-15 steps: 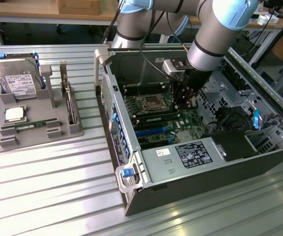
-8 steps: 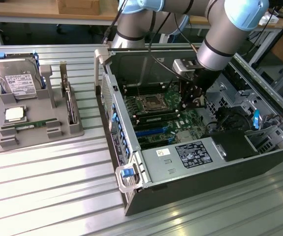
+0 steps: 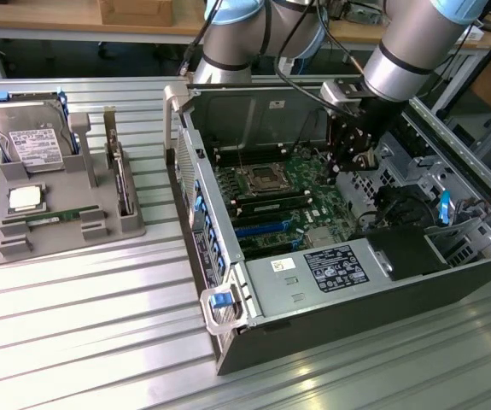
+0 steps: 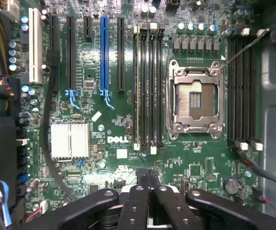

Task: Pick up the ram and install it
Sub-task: 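Press down the ram until it locks into place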

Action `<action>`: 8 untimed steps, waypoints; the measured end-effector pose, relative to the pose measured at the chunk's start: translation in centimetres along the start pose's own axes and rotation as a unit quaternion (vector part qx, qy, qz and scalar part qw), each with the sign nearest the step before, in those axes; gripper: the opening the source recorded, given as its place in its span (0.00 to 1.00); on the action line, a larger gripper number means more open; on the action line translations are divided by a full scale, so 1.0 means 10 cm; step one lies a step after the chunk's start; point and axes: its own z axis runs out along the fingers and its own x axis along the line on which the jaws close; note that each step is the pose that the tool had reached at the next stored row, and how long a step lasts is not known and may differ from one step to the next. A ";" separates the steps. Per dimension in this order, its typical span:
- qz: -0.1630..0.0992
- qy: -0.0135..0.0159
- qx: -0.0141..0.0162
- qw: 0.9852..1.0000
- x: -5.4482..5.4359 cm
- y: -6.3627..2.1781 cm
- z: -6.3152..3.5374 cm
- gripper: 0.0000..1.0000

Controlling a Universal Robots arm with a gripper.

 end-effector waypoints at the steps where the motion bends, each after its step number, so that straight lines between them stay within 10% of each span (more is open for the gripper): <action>1: 0.000 -0.002 0.000 1.000 0.00 -0.002 -0.003 0.10; 8: 0.000 -0.002 0.000 1.000 0.00 -0.002 -0.003 0.10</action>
